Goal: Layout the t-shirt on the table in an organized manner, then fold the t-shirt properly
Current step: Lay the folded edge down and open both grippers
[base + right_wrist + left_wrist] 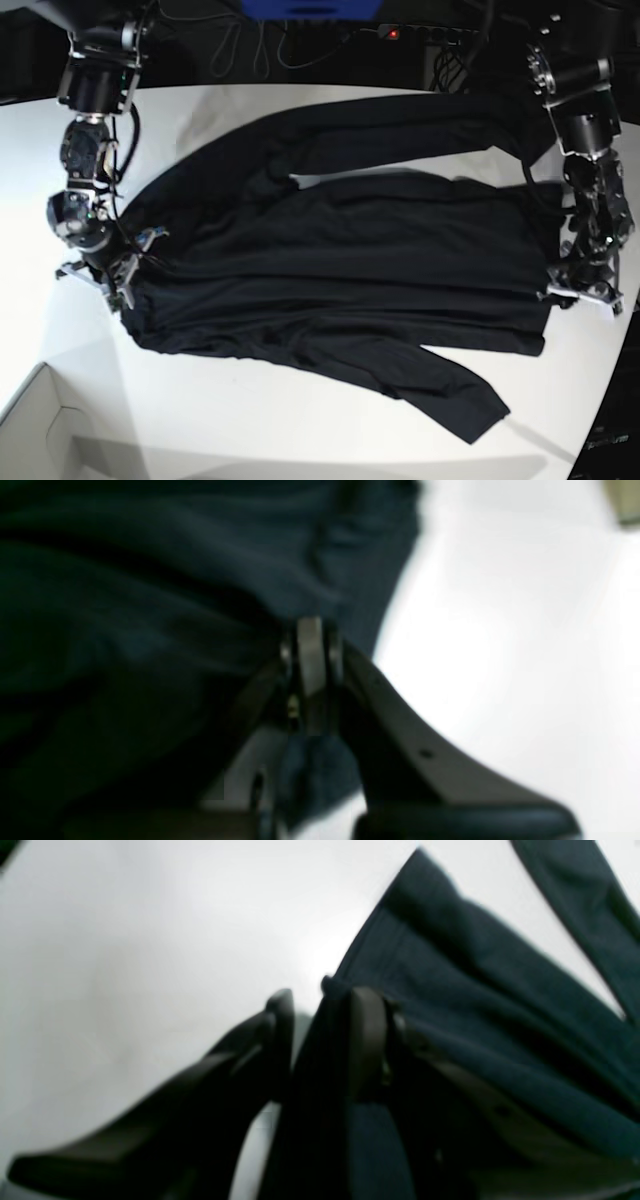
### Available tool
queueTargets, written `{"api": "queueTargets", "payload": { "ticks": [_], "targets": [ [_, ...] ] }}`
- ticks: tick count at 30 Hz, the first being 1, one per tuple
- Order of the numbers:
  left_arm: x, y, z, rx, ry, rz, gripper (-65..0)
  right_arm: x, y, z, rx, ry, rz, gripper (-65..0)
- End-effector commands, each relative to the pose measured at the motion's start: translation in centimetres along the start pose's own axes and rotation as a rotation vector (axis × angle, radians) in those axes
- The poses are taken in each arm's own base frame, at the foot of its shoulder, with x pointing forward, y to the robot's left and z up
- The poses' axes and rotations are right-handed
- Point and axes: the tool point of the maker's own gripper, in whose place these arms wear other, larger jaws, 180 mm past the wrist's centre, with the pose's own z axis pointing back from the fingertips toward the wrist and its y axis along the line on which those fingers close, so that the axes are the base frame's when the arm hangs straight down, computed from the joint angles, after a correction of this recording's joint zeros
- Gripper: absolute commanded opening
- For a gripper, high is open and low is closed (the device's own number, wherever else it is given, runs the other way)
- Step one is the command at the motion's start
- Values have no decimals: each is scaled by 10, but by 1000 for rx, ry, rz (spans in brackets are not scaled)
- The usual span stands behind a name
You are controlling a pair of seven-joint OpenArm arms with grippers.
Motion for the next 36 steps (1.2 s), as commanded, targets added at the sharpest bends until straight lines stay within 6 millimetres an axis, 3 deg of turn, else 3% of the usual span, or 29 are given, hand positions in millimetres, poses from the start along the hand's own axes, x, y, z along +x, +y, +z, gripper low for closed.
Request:
{"api": "queueTargets", "payload": {
  "ticks": [1, 5, 11, 18, 22, 25, 29, 32, 36],
  "targets": [
    [40, -5, 6, -21, -109, -17, -460, 24, -10, 9, -31, -81, 7, -650],
    [39, -14, 29, -71, -119, -26, -460, 27, 3, 36, -46, -126, 32, -650],
    [21, -11, 82, -131, -104, 16, -461, -4, 13, 64, -69, -97, -8, -650],
    [-34, -20, 155, -157, 4, 1, -460, -40, 23, 75, -66, -24, -50, -650],
    [-60, -15, 185, -118, 104, -78, -459, -43, 25, 75, -60, -18, -52, -650],
    [-83, -6, 195, -73, 159, -99, -457, -43, 30, 74, -31, -18, -38, -650],
    [-105, 6, 200, -19, 216, -125, -374, -45, 47, 76, 59, -16, 5, -642],
    [-114, 10, 202, -2, 235, -119, -313, -48, 65, 81, 113, -12, 10, -584],
    [-125, 14, 199, 5, 265, -103, -310, -50, 78, 88, 126, -16, -12, -517]
  ]
}}
